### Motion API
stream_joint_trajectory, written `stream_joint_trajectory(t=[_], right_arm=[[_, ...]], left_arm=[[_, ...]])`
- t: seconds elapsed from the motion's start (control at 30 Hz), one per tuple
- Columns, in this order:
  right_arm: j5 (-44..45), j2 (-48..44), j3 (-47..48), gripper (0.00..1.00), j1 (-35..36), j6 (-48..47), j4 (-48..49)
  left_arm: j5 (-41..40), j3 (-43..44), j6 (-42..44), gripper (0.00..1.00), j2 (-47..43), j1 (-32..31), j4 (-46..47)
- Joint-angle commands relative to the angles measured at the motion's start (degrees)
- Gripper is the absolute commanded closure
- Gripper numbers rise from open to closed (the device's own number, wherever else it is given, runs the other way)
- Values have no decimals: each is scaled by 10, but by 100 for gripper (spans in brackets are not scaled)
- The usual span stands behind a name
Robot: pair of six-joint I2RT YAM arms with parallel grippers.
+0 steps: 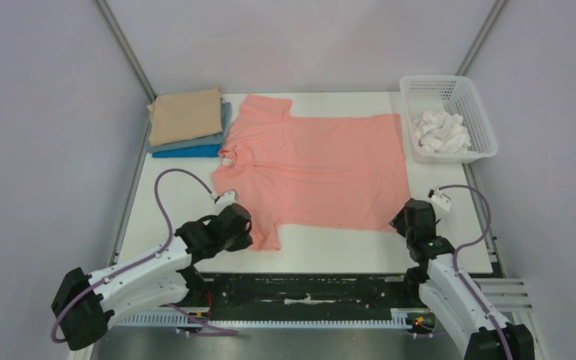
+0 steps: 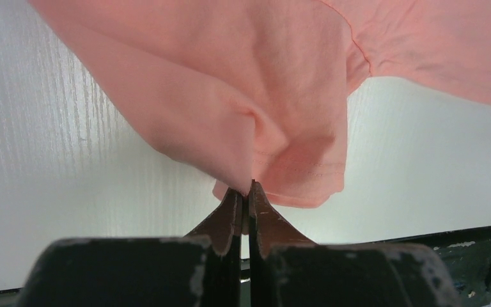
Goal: Fold and stack the t-shirts
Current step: Grab the side of the flattened tshirt closest away from the robot with both arms
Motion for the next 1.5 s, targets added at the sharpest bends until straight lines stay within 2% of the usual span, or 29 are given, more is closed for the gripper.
stream_joint_trajectory(t=[0.0,0.07,0.2,0.23,0.4,0.47,0.77,0.87,1.0,1.17,1.33,1.47], right_arm=[[-38,12,-24,50,1,26,0],[-40,3,-28,54,1,26,-1],[-42,-20,-32,56,1,27,-16],[-40,-26,-34,59,1,25,-18],[-34,-49,-36,92,1,8,-20],[-36,-51,-34,100,0,0,-24],[-29,-98,9,100,1,-16,-127],[-61,-114,21,100,1,-10,-145],[-63,-144,32,100,1,-5,-178],[-50,-178,39,100,1,-3,-196],[-55,-158,39,100,0,-16,-163],[-59,-108,51,100,1,-33,-128]], left_arm=[[-21,8,16,98,0,-1,18],[-22,7,14,98,-2,-1,16],[-26,6,-7,98,-9,-1,-5],[-24,3,-11,98,-13,-1,-7],[-6,-8,-27,98,-41,-1,-27],[-3,-6,-35,98,-55,-1,-54],[81,21,-77,98,-124,-2,-196],[128,2,-92,98,-161,-3,-199],[168,-18,-111,98,-220,-3,-200],[178,-28,-110,98,-283,-3,-180],[206,-42,-70,98,-229,-3,-46],[142,22,-12,98,-133,-2,-6]])
